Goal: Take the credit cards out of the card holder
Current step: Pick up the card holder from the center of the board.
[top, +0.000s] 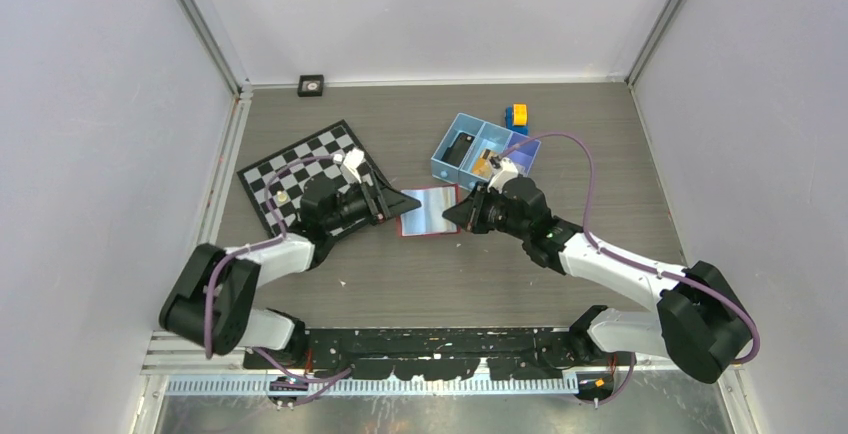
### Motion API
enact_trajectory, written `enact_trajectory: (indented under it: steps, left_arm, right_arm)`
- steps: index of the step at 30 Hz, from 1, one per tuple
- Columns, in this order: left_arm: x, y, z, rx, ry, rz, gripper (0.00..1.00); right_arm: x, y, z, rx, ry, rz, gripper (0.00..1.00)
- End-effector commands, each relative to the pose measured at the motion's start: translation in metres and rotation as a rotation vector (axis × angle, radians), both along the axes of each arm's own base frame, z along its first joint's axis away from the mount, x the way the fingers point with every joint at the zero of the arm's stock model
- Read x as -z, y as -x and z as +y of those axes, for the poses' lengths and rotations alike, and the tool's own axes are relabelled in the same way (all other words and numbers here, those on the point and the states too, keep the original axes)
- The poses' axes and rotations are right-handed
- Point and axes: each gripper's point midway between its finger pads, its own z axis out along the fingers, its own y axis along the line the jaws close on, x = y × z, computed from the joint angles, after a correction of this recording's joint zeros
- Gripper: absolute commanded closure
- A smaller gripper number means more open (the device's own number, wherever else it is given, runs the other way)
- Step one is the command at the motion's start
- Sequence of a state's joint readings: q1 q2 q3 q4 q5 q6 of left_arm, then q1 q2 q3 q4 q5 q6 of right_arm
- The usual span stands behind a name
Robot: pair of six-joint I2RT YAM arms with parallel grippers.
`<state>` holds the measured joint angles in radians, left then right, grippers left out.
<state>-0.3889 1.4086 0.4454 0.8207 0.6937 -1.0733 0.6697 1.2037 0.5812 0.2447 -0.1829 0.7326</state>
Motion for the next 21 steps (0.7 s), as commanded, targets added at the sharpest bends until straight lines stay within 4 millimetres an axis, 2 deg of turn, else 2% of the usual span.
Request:
enact_trajectory:
  steps: [1, 5, 9, 16, 21]
  left_arm:
    - [0.002, -0.004, 0.017, -0.083, -0.122, -0.057, 0.26]
    - [-0.005, 0.004, 0.004, -0.026, -0.117, -0.102, 0.22]
    - [-0.001, 0.008, -0.013, 0.031, -0.118, -0.103, 0.21]
    - [0.005, 0.01, -0.016, 0.023, -0.191, -0.12, 0.21]
    - [0.019, 0.005, -0.01, -0.017, -0.249, -0.079, 0.23]
  right_arm:
    - [-0.025, -0.008, 0.002, 0.011, -0.046, -0.063, 1.0]
    - [-0.031, 0.003, 0.02, -0.106, -0.112, -0.062, 1.0]
    - [-0.032, 0.007, 0.026, -0.147, -0.131, -0.055, 1.0]
    - [-0.035, 0.016, 0.038, -0.211, -0.143, -0.067, 0.99]
    - [-0.038, 0.024, 0.044, -0.251, -0.138, -0.091, 1.0]
